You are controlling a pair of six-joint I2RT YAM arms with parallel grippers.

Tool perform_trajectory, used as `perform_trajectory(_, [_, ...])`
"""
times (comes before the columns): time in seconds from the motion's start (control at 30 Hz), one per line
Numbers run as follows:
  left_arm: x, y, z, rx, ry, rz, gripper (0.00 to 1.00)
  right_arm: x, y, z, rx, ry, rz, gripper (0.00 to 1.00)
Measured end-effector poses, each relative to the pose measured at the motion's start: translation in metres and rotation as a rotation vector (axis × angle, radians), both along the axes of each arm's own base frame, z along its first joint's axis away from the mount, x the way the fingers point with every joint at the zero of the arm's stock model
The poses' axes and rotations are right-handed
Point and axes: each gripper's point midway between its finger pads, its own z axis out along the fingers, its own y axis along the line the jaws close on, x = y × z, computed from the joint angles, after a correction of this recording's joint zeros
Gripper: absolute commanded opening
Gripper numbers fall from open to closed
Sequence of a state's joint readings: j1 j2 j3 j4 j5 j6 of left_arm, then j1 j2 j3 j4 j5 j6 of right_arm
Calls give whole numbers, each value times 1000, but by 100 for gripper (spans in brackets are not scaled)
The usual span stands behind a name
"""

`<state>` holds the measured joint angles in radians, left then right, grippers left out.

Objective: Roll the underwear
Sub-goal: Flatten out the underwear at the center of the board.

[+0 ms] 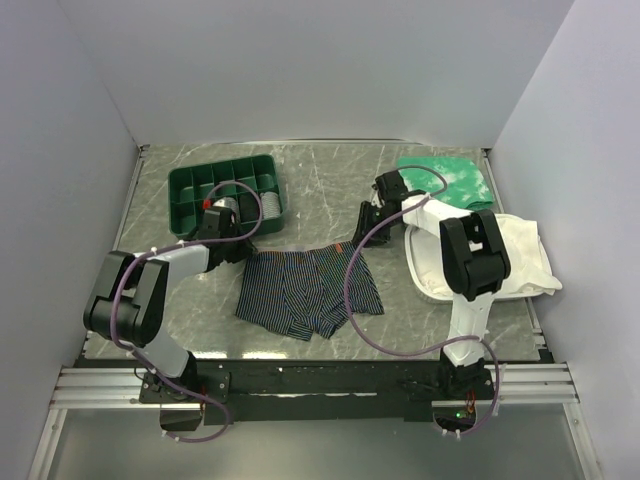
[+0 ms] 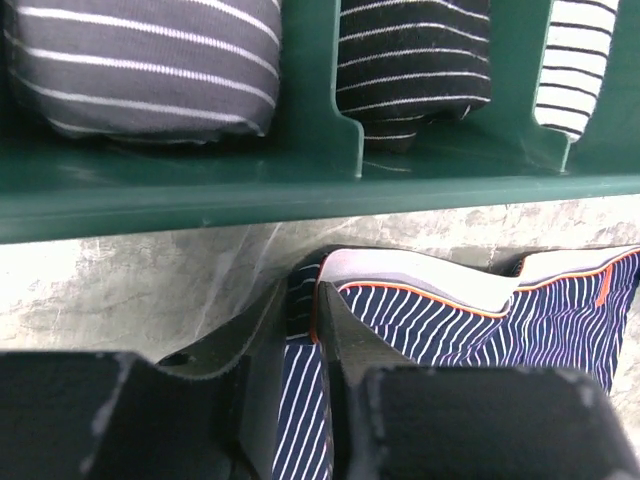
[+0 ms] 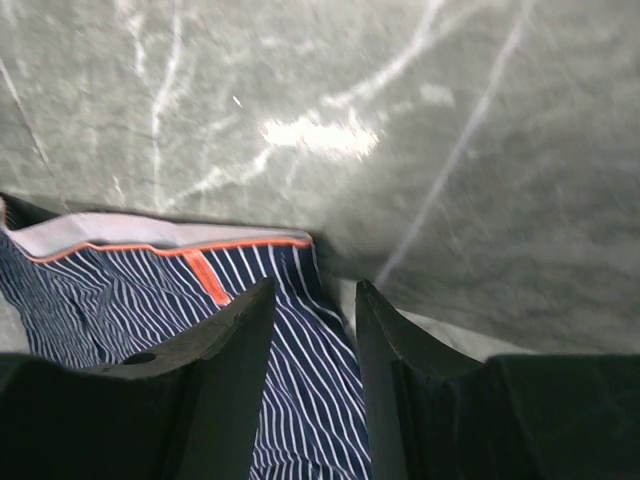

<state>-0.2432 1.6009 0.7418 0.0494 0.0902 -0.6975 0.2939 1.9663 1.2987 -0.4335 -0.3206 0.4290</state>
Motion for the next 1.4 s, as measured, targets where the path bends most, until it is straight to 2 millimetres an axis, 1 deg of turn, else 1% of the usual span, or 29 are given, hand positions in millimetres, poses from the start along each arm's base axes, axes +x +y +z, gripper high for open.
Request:
perform_trajectory(0.1, [2,-1,2,-4,-2,0,20,5,5,0,23,-8,9,42])
perform_trajectory(0.13, [2,-1,2,-5,-3,0,18,7,6,0,27,-12,10,36])
perform_trajectory(0.2, [3,-2,4,-6,-6,0,15,10,9,0,36,-12,15,29])
perform_trajectory(0.27, [4,-2,5,-7,-6,-1,11,11,10,-2,42,-9,18,12])
perform_trajectory(0.3, [4,-2,6,-7,-7,-1,10,11,11,-3,46,-10,22,4])
perform_trajectory(0.33, [5,-2,6,-8,-5,-2,8,11,11,-3,47,-9,21,0])
perform_trajectory(0.37, [6,-3,7,-10,-6,-3,4,11,12,-4,51,-7,22,0])
perform_trajectory(0.43, [8,-4,8,-13,-6,-4,1,11,13,-3,59,-8,23,0])
perform_trajectory(0.57, [10,-6,10,-18,-4,-11,1,11,16,-3,78,-22,28,0])
perform_trajectory(0.63, [10,-6,12,-19,-3,-12,1,8,15,0,85,-31,28,0])
perform_trajectory(0.7, [8,-6,14,-19,2,-12,1,3,15,9,95,-44,25,0])
perform_trajectory(0.8, [0,-4,28,-22,1,-9,1,-6,12,37,116,-100,20,0])
perform_trajectory(0.87, [-6,-3,48,-36,-21,-1,1,-14,10,67,140,-167,18,0])
perform_trajectory(1.0, [-22,0,106,-77,-124,10,1,-40,6,147,214,-365,21,0])
perform_trajectory(1.03, [-28,1,123,-92,-155,13,1,-48,6,165,232,-412,28,0])
perform_trajectory(1.07, [-35,2,138,-107,-185,15,1,-56,6,178,245,-448,34,0])
perform_trajectory(1.1, [-41,3,149,-120,-205,17,1,-66,6,193,262,-490,43,0])
perform_trajectory(1.2, [-71,4,188,-180,-281,8,1,-105,13,222,310,-564,88,0])
perform_trajectory(1.27, [-93,3,210,-222,-329,-6,1,-134,23,236,351,-593,142,0])
perform_trajectory(1.3, [-100,3,215,-234,-337,-8,1,-147,27,242,368,-603,164,0])
perform_trajectory(1.33, [-113,4,224,-256,-359,-14,1,-162,33,247,390,-609,191,0])
perform_trajectory(1.4, [-132,5,231,-280,-368,-22,1,-189,41,256,434,-617,243,0])
